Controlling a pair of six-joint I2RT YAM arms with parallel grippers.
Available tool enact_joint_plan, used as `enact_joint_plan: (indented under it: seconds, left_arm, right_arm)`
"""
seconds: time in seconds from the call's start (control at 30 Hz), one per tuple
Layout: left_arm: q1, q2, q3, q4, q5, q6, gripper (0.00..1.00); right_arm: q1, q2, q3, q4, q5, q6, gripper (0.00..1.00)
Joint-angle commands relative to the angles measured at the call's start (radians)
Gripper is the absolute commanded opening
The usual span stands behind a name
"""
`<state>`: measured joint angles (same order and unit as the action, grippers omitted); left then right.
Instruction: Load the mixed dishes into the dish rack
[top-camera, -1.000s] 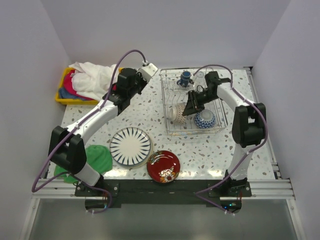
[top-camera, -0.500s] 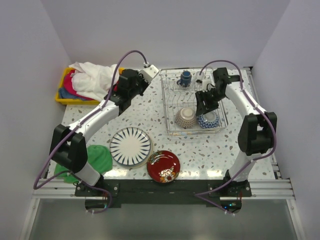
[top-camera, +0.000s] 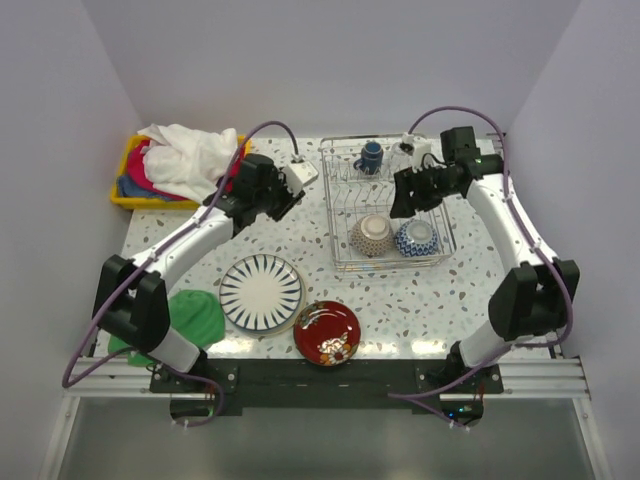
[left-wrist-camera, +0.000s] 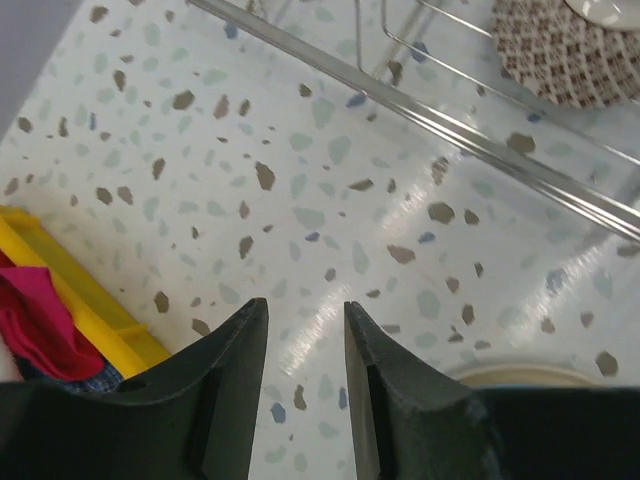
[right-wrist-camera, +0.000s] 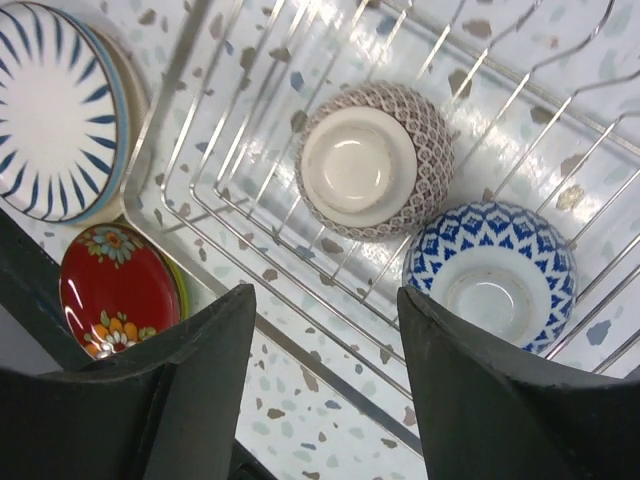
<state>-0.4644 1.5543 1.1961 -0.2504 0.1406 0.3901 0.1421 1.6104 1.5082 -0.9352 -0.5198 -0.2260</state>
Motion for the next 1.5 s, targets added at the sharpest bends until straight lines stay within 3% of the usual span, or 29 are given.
enact_joint_plan:
  seconds: [0.0,0.17,0.33,0.4,0.63,0.83,0.97,1.23,1.47]
  left_arm:
    - [0.015,-0.097,-0.036,-0.289,0.181,0.176,0.42]
    - [0.015,-0.138,-0.099,-0.434,0.223,0.260,0.44]
    - [0.015,-0.163,-0.199,-0.409,0.182,0.276,0.46]
    - [0.020,-0.171,-0.222,-0.368,0.163,0.265,0.46]
    - [0.024,-0.255,-0.259,-0.311,0.197,0.158,0.46]
    - [0.102,-0.321,-0.317,-0.265,0.073,0.138,0.48]
    - [0.182,-0.306,-0.305,-0.290,0.016,0.202,0.49]
    - [0.250,-0.220,-0.286,-0.306,-0.003,0.190,0.50]
    - [0.267,-0.171,-0.259,-0.334,0.073,0.188,0.49]
  right_arm:
    - [0.040,-0.099,-0.022,0.073,-0.106,-0.044,0.64]
    - [0.134,-0.188,-0.155,0.065,0.003,-0.082,0.65]
    - [0.241,-0.222,-0.220,0.032,0.236,-0.036,0.65]
    - [0.286,-0.233,-0.226,0.013,0.257,-0.038,0.65]
    - [0.335,-0.291,-0.258,-0.079,0.164,-0.007,0.64]
    - [0.427,-0.268,-0.228,-0.062,0.167,0.031,0.65]
    - [0.427,-0.233,-0.169,-0.062,0.187,0.020,0.66]
    - [0.427,-0.173,-0.126,-0.002,0.156,0.105,0.68]
    - [0.424,-0.164,-0.069,0.009,0.185,0.088,0.69]
